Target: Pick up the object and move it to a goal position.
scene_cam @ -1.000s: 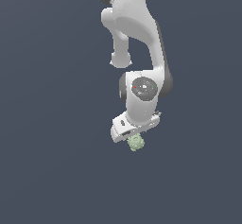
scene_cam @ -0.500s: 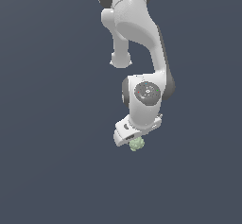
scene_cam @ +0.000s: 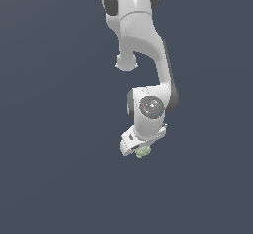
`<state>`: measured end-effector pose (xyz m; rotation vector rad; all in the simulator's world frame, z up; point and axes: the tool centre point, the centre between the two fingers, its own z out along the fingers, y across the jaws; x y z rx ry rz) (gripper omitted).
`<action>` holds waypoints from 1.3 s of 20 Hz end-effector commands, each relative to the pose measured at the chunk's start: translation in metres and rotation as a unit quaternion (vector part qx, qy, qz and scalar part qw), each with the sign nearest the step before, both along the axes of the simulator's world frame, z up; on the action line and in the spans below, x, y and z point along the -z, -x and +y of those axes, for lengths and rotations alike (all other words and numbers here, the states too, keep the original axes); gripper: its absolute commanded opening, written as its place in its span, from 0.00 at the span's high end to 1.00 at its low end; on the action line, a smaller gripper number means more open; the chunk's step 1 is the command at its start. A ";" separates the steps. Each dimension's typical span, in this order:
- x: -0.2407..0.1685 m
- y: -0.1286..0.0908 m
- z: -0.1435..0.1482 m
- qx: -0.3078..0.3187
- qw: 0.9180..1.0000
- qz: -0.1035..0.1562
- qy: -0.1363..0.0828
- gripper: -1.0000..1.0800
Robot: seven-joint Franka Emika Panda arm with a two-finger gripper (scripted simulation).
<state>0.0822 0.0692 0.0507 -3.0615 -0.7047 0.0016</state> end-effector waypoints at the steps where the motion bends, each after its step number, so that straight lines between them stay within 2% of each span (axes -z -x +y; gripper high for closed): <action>1: 0.009 0.000 0.000 0.000 1.000 0.000 0.000 0.04; 6: 0.011 -0.002 0.000 0.000 1.000 0.000 0.000 0.04; 7: 0.011 -0.002 0.000 0.000 1.000 0.000 0.000 1.00; 19: 0.011 -0.001 0.000 0.000 1.000 0.000 0.000 1.00; 26: 0.004 0.007 -0.004 0.000 1.000 0.000 0.000 1.00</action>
